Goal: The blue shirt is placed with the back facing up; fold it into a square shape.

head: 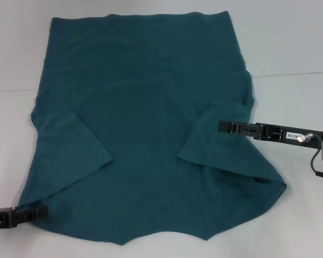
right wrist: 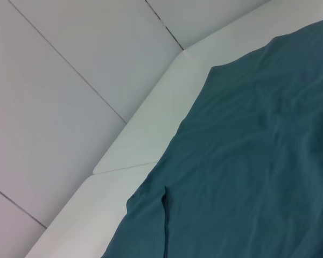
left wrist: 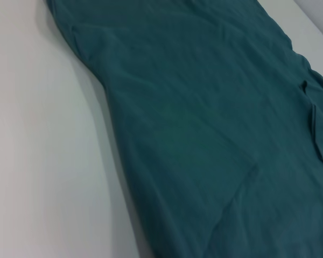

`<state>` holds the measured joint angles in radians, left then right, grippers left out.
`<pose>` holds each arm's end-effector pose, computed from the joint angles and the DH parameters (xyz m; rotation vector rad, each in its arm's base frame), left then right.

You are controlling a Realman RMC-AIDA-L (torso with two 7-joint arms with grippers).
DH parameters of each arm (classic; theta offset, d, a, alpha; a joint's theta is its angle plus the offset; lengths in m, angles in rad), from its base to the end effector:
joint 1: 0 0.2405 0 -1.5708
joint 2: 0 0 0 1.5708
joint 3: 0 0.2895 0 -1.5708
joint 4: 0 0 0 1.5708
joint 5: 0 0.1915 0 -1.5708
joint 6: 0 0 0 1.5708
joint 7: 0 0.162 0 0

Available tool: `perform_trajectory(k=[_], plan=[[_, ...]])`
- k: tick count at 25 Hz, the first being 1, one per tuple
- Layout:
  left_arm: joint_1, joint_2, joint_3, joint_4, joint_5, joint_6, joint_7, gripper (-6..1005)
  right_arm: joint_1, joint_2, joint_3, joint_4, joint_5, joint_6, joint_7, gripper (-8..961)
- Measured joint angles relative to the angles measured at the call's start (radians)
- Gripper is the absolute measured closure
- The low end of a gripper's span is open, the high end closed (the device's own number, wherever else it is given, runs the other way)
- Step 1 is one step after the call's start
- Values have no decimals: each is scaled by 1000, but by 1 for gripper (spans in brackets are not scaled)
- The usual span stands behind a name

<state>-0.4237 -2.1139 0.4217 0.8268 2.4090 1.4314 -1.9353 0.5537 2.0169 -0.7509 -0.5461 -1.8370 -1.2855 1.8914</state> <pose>-0.3666 0.3072 -0.0071 -2.2261 -1.4922 -0.3733 0.2907 0.3794 -0.0151 -2.2937 1.3736 0.8132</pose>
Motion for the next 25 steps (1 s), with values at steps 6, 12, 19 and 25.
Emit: perform_trajectory(k=[6, 12, 19, 25], plan=[[-5, 2, 14, 2, 1, 0, -2, 275, 0, 0, 1, 0, 1, 0, 5, 55], [-7, 2, 49, 11, 12, -4, -6, 329, 0, 0, 6, 0, 2, 0, 5, 55], [-10, 2, 45, 14, 15, -6, -17, 474, 0, 0, 6, 0, 3, -1, 6, 56], [-13, 1, 49, 18, 17, -8, -23, 668, 0, 0, 5, 0, 3, -1, 6, 56]])
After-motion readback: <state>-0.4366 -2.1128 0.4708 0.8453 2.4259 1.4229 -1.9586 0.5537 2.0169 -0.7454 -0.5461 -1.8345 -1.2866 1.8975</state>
